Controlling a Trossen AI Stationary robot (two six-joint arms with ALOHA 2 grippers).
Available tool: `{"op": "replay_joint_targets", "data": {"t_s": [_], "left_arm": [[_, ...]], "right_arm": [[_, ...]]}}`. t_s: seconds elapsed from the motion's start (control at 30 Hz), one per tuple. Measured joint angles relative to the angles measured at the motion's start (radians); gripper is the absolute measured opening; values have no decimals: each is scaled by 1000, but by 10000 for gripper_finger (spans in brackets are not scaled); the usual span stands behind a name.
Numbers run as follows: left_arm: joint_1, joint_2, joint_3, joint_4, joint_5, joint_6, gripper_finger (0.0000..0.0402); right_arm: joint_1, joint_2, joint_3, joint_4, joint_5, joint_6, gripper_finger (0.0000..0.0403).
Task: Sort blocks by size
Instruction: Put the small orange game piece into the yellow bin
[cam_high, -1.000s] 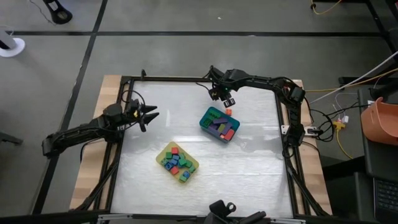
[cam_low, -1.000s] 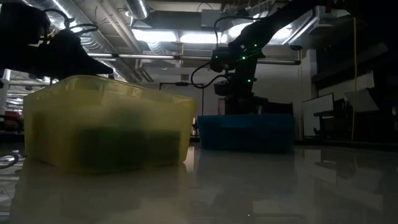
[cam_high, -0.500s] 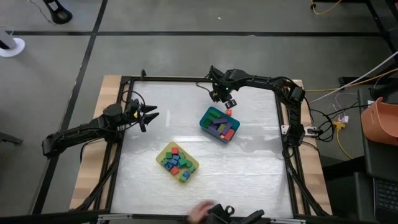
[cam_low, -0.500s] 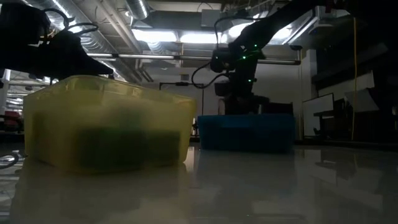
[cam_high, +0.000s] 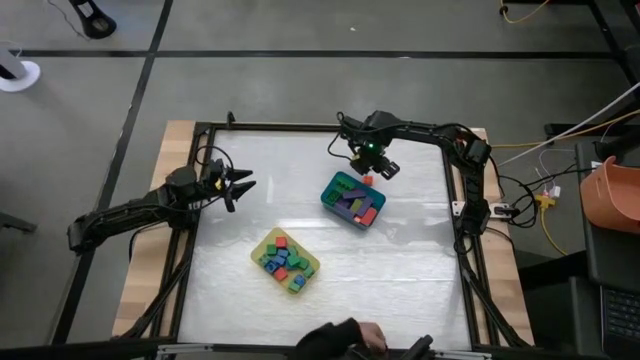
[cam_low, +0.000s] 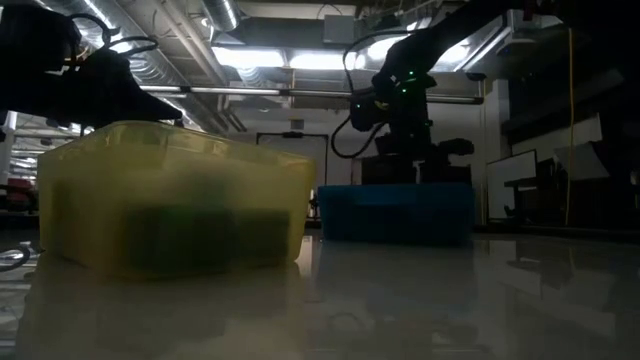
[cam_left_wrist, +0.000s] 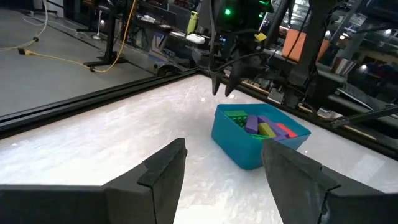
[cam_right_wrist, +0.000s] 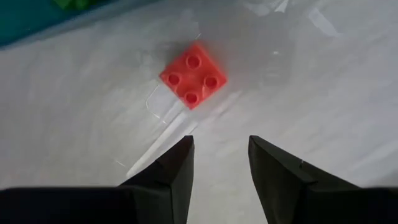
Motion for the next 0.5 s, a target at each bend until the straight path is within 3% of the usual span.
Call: {"op": "replay_joint_targets", "data": {"t_s": [0.33,0.5], "left_arm": [[0,0,0,0,0,0,200],[0,0,0,0,0,0,200]], "right_arm": [[0,0,0,-35,-132,-93,156],[15,0,0,-48,-82,-127,211]]}}
